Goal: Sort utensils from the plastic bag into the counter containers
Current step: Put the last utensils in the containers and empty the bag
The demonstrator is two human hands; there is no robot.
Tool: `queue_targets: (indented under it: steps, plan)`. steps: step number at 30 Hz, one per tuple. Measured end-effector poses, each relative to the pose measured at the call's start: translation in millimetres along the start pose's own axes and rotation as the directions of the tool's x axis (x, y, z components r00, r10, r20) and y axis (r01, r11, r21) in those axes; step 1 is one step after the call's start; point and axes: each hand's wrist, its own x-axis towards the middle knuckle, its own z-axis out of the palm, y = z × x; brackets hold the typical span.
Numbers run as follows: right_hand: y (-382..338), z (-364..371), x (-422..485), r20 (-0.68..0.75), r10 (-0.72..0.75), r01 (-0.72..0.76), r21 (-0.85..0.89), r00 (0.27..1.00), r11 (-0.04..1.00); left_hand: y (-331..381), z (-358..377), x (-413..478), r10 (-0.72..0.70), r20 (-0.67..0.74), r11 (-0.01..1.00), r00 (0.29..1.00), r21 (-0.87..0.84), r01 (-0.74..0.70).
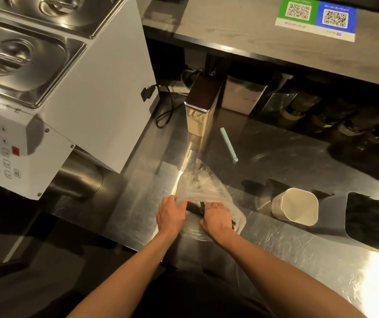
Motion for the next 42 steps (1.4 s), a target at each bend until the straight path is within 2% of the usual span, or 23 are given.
queue_targets:
  steps: [6,16,21,24,27,30,39,42]
  plan:
    - [13,-20,2,-0.011,-0.073,0.073,0.024,0.997,0.997,6,-2,3,-0.058,-0.017,0.994,0.998,-0.093,0.056]
    - [38,-48,8,0.007,-0.090,0.089,0.081,0.996,0.993,3,1,5,-0.047,0.014,0.997,0.999,-0.063,0.048]
    - [24,-48,10,-0.016,0.006,-0.001,0.287,1.000,0.958,8,1,3,-0.043,0.063,0.999,0.997,-0.019,0.044]
    - [12,-36,12,-0.017,0.077,-0.067,0.331,0.997,0.941,8,1,4,-0.058,0.108,0.990,0.992,-0.120,0.071]
    - [2,-24,11,-0.075,0.116,-0.089,0.295,0.990,0.951,3,2,5,-0.093,0.125,0.952,0.988,-0.279,0.125]
    - [-2,-19,10,-0.099,0.108,-0.083,0.225,0.989,0.971,-1,1,4,-0.093,0.111,0.934,0.990,-0.336,0.125]
    - [24,-34,9,-0.182,0.121,-0.088,0.177,0.976,0.980,2,6,6,-0.098,0.100,0.925,0.990,-0.359,0.128]
    - [22,-31,11,-0.122,0.090,-0.062,0.216,0.988,0.974,5,5,4,-0.054,0.054,0.953,0.997,-0.296,0.068]
